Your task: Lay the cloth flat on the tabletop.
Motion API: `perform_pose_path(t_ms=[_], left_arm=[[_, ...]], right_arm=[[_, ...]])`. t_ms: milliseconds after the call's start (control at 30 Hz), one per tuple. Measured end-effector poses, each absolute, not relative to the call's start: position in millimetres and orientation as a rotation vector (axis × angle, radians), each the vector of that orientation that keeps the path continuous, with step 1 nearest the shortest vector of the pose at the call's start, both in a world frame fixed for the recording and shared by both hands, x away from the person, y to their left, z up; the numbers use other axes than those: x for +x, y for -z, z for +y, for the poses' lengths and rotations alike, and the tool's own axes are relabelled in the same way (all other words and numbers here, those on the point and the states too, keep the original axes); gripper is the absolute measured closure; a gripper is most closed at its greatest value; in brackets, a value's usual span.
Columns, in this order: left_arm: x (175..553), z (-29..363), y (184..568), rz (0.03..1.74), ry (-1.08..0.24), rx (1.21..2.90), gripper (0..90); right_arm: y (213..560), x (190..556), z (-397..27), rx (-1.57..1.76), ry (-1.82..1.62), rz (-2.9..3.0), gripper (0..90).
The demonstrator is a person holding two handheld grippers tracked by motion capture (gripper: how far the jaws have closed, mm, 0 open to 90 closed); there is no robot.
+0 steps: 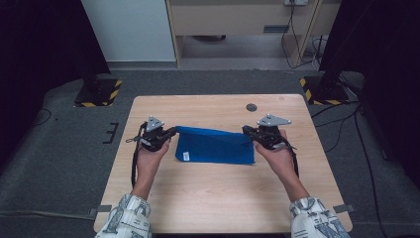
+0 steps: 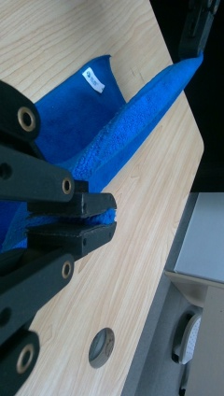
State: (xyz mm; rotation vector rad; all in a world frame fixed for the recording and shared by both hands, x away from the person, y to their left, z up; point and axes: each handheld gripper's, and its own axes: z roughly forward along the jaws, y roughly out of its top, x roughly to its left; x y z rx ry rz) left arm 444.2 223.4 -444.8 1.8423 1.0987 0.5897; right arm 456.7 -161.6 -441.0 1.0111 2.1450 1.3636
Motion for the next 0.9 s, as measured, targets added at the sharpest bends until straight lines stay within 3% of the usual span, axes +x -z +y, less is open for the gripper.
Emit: perform_pose_path(t_ms=[533, 900], left_arm=[[437.8, 235.9, 440.7, 1.102, -0.599, 1.844, 88.1], [432.9, 216.0, 426.4, 1.046, -0.59, 1.817, 88.0]], right_arm=[[441.1, 457.6, -146.7, 0.984, -1.367, 2.17, 85.2], [415.4, 434.7, -173.0, 0.955, -1.401, 2.099, 85.3]])
